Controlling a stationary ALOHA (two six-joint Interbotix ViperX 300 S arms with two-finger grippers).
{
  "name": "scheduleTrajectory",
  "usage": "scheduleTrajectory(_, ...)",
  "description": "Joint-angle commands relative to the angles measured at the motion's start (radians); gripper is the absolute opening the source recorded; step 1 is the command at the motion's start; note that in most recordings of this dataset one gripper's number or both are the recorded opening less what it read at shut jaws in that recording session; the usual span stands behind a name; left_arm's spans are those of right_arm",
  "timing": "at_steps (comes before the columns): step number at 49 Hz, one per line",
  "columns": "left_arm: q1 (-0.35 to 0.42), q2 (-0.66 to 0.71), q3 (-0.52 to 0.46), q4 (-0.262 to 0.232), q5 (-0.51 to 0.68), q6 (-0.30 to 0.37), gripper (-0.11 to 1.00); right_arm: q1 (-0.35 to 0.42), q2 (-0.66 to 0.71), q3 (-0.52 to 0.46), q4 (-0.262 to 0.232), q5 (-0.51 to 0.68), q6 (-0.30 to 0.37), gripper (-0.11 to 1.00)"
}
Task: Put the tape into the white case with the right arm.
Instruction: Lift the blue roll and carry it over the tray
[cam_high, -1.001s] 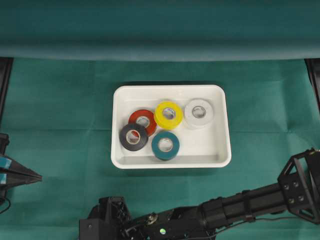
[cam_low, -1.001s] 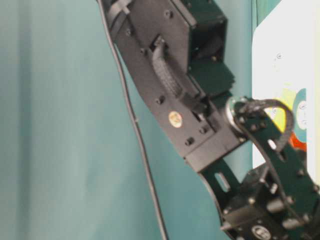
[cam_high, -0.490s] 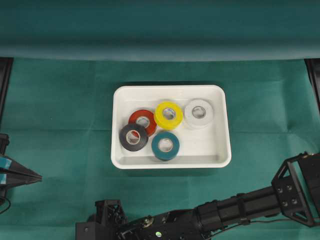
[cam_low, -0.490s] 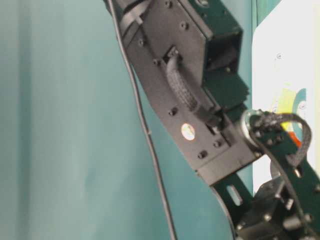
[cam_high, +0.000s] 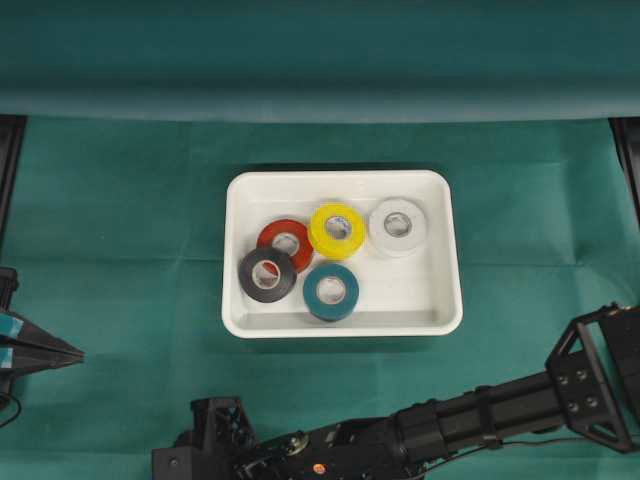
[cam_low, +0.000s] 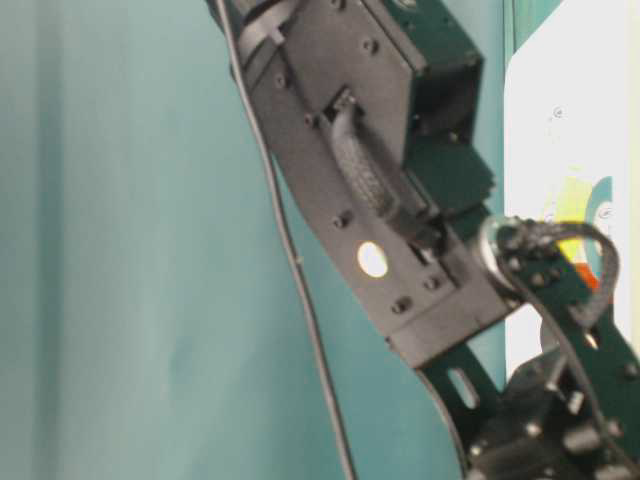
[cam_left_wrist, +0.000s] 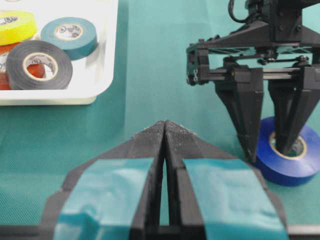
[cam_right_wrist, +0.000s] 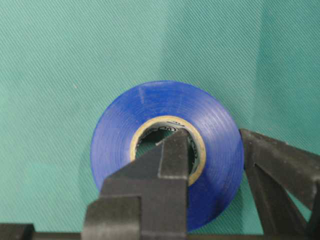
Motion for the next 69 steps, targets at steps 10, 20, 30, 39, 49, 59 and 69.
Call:
scheduleTrajectory(10,0.002,0.008,-0.011,-0.002,-0.011,0.0,0.0,-0.003,-0.147,-0.006,-0.048,0.083,-0.026,0.02)
scheduleTrajectory(20,0.002,0.008,-0.012,-0.002,-0.011,0.0,0.0,-0.003,-0.173,-0.006,-0.055,0.12,-0.026,0.02)
scheduleTrajectory(30,0.002,0.008,-0.011,-0.002,-0.009,0.0,0.0,-0.003,-0.175,-0.005,-0.055,0.115,-0.026,0.02)
scheduleTrajectory(39,0.002,0.008,-0.011,-0.002,-0.011,0.0,0.0,-0.003,-0.176,-0.005,-0.057,0.12,-0.028,0.02)
scheduleTrajectory(49,0.002,0.008,-0.011,-0.002,-0.011,0.0,0.0,-0.034,-0.206,0.006,-0.06,0.152,-0.028,0.02)
scheduleTrajectory(59,0.002,0.008,-0.011,-0.002,-0.011,0.0,0.0,-0.091,-0.249,0.052,-0.064,0.153,-0.026,0.02)
scheduleTrajectory(69,0.002,0.008,-0.011,-0.002,-0.009,0.0,0.0,-0.137,-0.304,0.135,-0.064,0.146,-0.026,0.02)
